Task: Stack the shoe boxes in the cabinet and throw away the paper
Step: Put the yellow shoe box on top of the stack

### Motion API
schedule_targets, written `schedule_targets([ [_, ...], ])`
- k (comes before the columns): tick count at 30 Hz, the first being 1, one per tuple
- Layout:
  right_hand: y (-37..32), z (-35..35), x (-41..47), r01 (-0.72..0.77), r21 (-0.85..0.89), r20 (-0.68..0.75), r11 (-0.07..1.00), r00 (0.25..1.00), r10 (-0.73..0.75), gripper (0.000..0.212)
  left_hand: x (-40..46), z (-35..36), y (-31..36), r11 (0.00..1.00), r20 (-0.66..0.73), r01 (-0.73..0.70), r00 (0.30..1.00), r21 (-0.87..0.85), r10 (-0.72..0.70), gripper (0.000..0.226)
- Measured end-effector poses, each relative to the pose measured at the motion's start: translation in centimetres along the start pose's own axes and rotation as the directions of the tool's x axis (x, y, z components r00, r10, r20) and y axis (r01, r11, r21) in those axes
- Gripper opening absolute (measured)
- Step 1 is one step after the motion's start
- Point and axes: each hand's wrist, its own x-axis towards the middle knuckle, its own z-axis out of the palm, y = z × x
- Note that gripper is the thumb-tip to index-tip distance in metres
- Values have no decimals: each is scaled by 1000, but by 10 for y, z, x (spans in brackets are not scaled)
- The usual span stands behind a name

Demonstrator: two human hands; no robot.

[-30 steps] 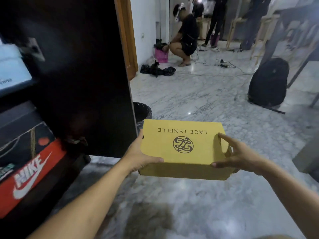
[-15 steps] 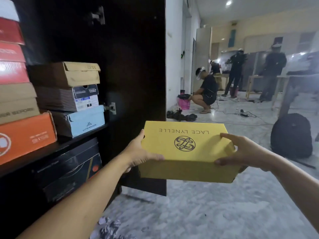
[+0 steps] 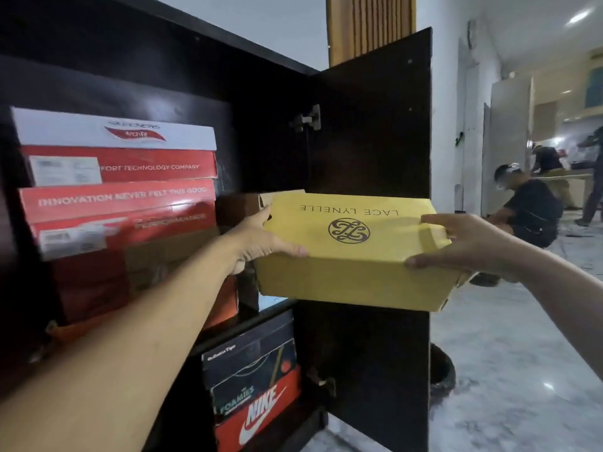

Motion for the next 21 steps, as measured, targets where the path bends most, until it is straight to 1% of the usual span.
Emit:
schedule_targets([
  [3, -27, -9, 24, 107, 58, 11, 993, 994, -108, 87, -1, -29, 28, 1000, -56, -22, 998, 17, 23, 137],
  [5, -45, -17, 39, 174, 108, 0, 979, 984, -175, 94, -2, -48, 47, 998, -99, -40, 994, 51, 45, 126],
  [8, -72, -29, 59, 250, 169, -63, 953, 968, -242, 108, -8, -69, 79, 996, -173, -41, 983, 73, 53, 103],
  [10, -87, -36, 72, 295, 233, -119, 927, 954, -274, 110, -11, -79, 98, 994, -224, -66, 971, 84, 84, 97],
  [11, -94, -39, 77, 314, 271, -147, 910, 948, -284, 109, -11, -83, 107, 993, -260, -71, 961, 93, 93, 89],
  [13, -108, -44, 88, 348, 342, -193, 873, 935, -297, 109, -13, -91, 123, 990, -338, -90, 933, 109, 122, 53],
  [14, -114, -46, 93, 362, 375, -208, 853, 930, -303, 108, -14, -95, 130, 988, -366, -103, 920, 117, 139, 42],
  [16, -127, -48, 103, 383, 432, -231, 817, 922, -311, 105, -17, -100, 141, 987, -424, -107, 893, 116, 147, 35],
  [17, -134, -49, 107, 395, 450, -242, 800, 917, -317, 104, -19, -104, 145, 987, -456, -118, 877, 108, 154, 35],
  [18, -141, -50, 113, 409, 463, -253, 786, 911, -325, 104, -20, -108, 150, 986, -498, -132, 852, 98, 163, 47],
  [19, -148, -51, 118, 422, 474, -268, 773, 905, -330, 103, -21, -111, 153, 985, -537, -143, 825, 101, 175, 73],
  [20, -155, -51, 123, 435, 486, -283, 758, 899, -334, 103, -22, -114, 156, 983, -577, -142, 796, 113, 181, 94],
  [21, -161, -50, 128, 445, 500, -298, 743, 894, -335, 104, -21, -119, 159, 981, -611, -154, 768, 116, 193, 99],
])
